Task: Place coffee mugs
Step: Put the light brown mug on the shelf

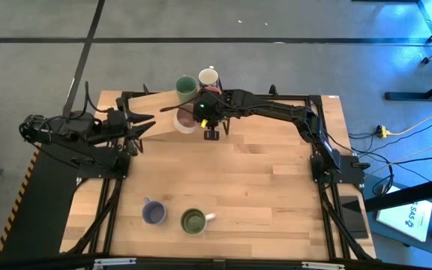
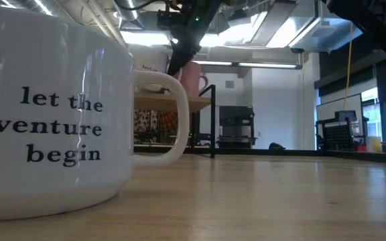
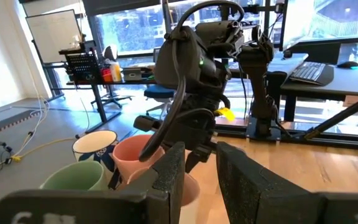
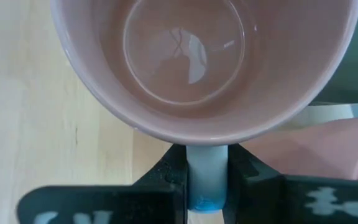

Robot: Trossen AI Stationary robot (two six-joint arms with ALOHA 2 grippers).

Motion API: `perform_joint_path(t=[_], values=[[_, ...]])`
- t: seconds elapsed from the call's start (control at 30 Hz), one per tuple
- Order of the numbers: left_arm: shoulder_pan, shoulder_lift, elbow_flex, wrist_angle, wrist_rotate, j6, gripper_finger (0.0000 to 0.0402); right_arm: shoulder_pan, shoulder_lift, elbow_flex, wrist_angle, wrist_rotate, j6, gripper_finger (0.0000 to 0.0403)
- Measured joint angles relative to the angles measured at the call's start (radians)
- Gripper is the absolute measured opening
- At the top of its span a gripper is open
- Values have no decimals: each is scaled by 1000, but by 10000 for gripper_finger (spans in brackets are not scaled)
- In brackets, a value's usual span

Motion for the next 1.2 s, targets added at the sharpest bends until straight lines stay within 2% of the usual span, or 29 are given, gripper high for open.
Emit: perform_joint_path(t=[0.33, 0.53, 0.93, 1.2], values=[[0, 0, 0, 0, 0, 2, 85, -1, 0, 0, 3, 52, 0, 36], [0, 0, 0, 0, 0, 3, 85, -1, -1, 0, 27, 62, 15, 67], [0, 0, 0, 0, 0, 2, 85, 0, -2, 0, 91, 63, 13, 67], [0, 0, 0, 0, 0, 2, 85, 0, -2, 0, 98, 134, 26, 86]])
